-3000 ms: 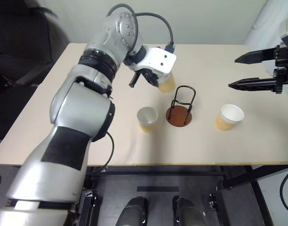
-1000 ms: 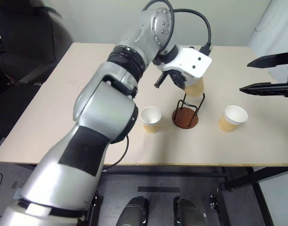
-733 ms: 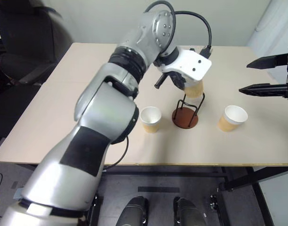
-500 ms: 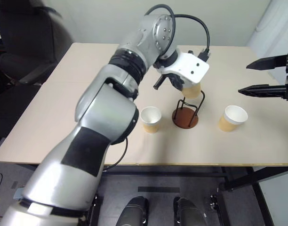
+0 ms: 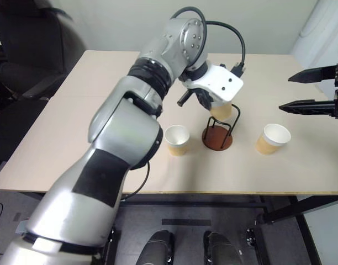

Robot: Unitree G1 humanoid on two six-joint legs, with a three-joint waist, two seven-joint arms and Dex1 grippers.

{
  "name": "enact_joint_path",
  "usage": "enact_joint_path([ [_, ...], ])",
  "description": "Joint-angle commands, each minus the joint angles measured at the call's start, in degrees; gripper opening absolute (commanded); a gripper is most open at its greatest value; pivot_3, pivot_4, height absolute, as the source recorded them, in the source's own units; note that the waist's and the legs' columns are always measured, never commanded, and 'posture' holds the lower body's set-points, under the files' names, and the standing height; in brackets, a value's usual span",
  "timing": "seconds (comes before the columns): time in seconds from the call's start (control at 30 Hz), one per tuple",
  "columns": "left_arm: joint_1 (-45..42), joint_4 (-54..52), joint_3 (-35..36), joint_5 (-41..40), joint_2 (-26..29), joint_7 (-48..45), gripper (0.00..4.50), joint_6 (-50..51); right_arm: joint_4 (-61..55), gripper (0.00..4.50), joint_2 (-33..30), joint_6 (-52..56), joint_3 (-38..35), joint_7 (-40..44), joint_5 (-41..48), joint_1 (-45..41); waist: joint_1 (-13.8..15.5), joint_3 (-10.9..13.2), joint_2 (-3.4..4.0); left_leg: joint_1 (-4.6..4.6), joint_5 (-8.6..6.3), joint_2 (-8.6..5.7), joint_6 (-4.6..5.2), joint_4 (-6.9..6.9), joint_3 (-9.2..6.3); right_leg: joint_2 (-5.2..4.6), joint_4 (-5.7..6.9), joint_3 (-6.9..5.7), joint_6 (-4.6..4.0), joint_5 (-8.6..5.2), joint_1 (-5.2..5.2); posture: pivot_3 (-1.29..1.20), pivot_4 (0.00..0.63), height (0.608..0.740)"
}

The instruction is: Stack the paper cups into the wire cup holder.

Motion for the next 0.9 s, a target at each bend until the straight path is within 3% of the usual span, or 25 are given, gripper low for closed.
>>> enact_joint_path([
  [0.03, -0.72, -0.79, 0.92, -0.96, 0.6, -1.47, 0.05, -0.74, -0.74, 4.33, -1.4, -0.59, -2.27, -0.23, 0.38, -1.3, 0.0, 0.0, 0.0, 0.0, 0.0, 0.0, 0.0, 0.0, -0.01, 0.0, 0.0, 0.0, 0.0, 0.0, 0.0, 0.0, 0.15, 0.74],
  [0.4, 0.09, -0.56, 0.33, -0.28, 0.76, -2.55, 0.05, 1.06, -0.57, 4.33, -1.26, -0.81, -2.16, -0.26, 0.29, -1.03, 0.0, 0.0, 0.0, 0.0, -0.01, 0.0, 0.01, 0.01, -0.01, 0.0, 0.01, 0.0, 0.0, 0.0, 0.0, 0.0, 0.15, 0.74],
  [0.43, 0.27, -0.57, 0.42, -0.4, 0.73, -2.77, 0.22, 1.12, -0.67, 4.33, -1.27, -0.81, -2.22, -0.27, 0.32, -0.87, 0.0, 0.0, 0.0, 0.0, -0.01, 0.01, 0.01, 0.01, -0.01, -0.01, 0.01, 0.0, 0.0, 0.0, 0.0, 0.0, 0.15, 0.74],
  [0.5, 0.52, -0.61, 0.35, -0.25, 0.7, -2.0, 0.58, 0.95, -0.76, 4.33, -1.28, -0.82, -2.33, -0.32, 0.37, -0.64, 0.0, 0.0, 0.0, 0.0, -0.01, 0.01, 0.01, 0.01, 0.0, 0.0, 0.01, 0.0, 0.0, 0.0, 0.0, 0.0, 0.15, 0.74],
  [0.87, 1.02, -0.61, 1.81, -1.34, 0.8, 0.51, 4.49, 2.18, -0.54, 4.33, -1.31, -1.03, -2.21, -0.3, 0.19, -0.48, 0.01, 0.0, 0.0, 0.0, 0.0, 0.0, 0.02, 0.02, -0.01, -0.01, 0.01, 0.0, 0.01, 0.01, 0.01, 0.0, 0.15, 0.74],
  [0.9, 0.98, -0.6, 2.38, -1.86, 0.93, 0.74, 4.49, 2.62, -0.5, 4.33, -1.29, -1.03, -2.17, -0.3, 0.17, -0.51, 0.01, 0.0, 0.0, 0.0, 0.0, 0.01, 0.02, 0.02, 0.0, -0.01, 0.01, 0.0, 0.01, 0.01, 0.01, 0.0, 0.15, 0.74],
])
